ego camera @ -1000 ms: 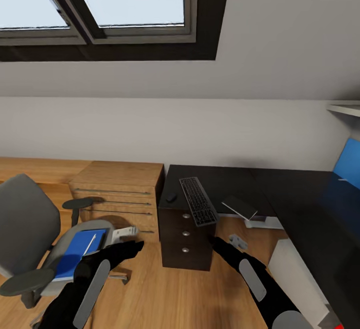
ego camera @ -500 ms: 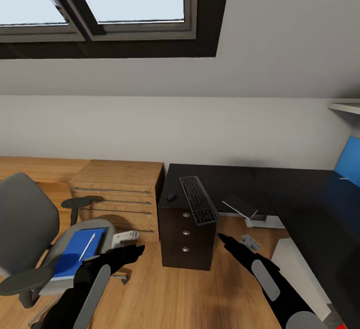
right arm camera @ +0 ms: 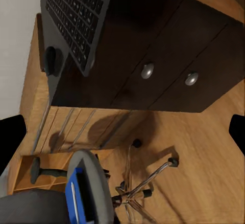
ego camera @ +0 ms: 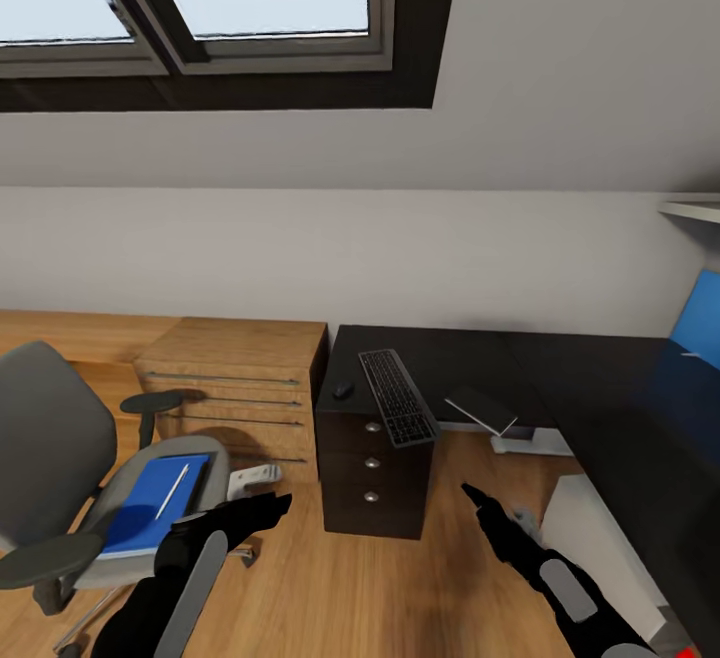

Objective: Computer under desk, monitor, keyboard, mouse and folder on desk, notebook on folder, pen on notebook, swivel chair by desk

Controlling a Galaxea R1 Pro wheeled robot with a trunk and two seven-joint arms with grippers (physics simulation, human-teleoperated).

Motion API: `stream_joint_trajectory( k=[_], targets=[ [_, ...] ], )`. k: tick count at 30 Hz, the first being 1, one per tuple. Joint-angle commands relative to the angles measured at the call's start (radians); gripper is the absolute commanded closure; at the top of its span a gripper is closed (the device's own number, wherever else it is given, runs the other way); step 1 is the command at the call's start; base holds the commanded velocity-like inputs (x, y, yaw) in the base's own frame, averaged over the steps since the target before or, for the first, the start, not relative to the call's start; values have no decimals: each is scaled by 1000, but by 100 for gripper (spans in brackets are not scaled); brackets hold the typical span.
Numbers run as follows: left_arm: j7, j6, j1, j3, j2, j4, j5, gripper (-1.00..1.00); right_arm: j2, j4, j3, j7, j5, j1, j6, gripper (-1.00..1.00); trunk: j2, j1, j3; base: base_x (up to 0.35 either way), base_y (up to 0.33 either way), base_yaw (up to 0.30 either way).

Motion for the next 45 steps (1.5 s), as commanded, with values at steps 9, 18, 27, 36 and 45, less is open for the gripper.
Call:
stream_joint_trajectory(
  k=[9,18,27,36,45],
  targets=[
    [18,3,5,-1,-2,-1,10,-100,-24,53,-9,25,-153,-3,79,-100,-64,35,-30,0,0,0],
    [18,0,38,-2,-3,-34,7,-100,-26,27,-3,151,-167,-3,84,-100,-127,69,-58,0,0,0],
    [17,3,61,-25,-3,-60,12,-100,-28,24,-2,218,-166,-3,106,-100,-190,104,-86,0,0,0],
    [18,2,62,-35,-21,-51,11,-100,-24,14,-4,193,-167,-6,132,-100,-253,138,-114,0,0,0],
    [18,0,62,-36,-24,-37,10,-100,35,-81,-8,-86,-173,-20,26,-100,-316,173,-142,0,0,0]
  ],
)
